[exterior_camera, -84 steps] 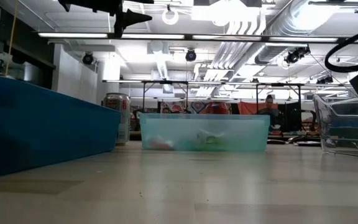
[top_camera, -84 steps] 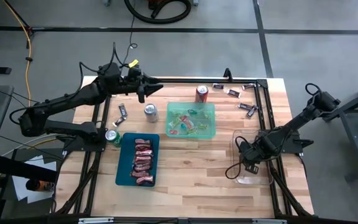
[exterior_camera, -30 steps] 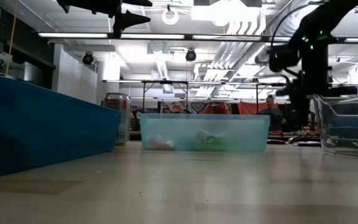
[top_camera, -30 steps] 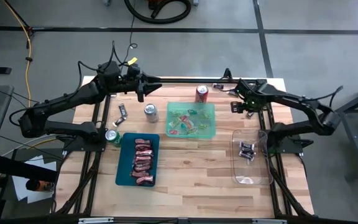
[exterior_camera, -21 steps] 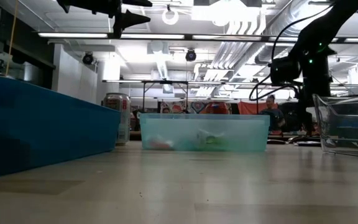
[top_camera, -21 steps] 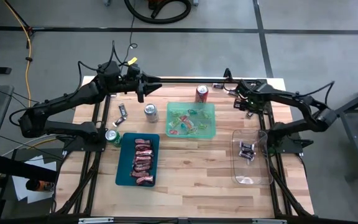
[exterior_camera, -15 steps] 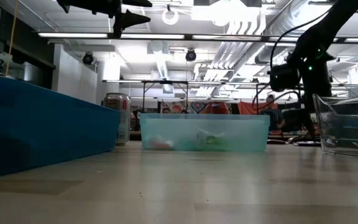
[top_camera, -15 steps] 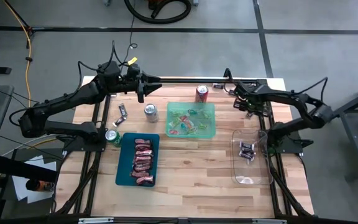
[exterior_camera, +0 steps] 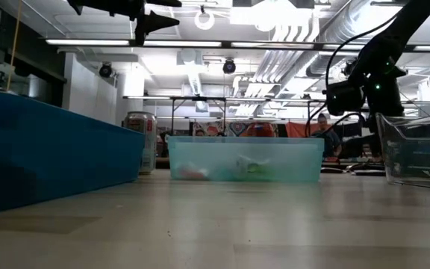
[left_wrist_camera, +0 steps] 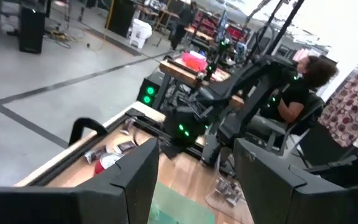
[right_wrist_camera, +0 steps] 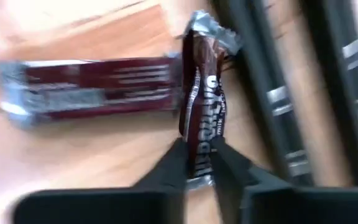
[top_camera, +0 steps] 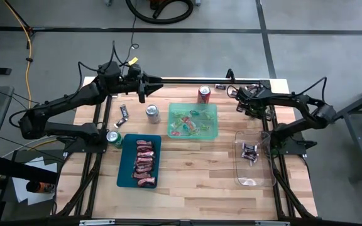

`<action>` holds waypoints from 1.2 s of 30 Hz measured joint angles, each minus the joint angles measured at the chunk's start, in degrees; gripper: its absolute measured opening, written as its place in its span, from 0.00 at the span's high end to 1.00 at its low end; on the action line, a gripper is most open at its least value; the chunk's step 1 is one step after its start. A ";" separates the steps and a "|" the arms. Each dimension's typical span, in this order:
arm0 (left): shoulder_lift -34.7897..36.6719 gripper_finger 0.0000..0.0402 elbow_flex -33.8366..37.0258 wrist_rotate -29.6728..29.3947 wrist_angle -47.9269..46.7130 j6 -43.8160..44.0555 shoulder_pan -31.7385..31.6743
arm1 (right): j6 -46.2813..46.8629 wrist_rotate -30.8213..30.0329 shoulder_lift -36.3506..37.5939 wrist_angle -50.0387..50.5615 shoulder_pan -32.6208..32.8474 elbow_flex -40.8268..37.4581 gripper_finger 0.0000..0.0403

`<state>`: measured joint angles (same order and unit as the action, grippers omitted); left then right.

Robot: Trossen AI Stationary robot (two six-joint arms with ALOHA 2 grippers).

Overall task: Organize candy in baskets
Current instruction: Put the white brown chocolate into the transparent bin

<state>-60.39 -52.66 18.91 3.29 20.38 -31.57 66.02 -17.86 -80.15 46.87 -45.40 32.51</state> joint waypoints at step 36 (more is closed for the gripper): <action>2.79 0.51 0.00 -4.36 0.43 3.48 -2.77 | -14.15 19.68 27.21 21.74 64.92 30.43 1.00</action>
<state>-57.60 -52.66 14.55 3.73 23.86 -34.35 51.87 1.82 -52.94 68.62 19.52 62.94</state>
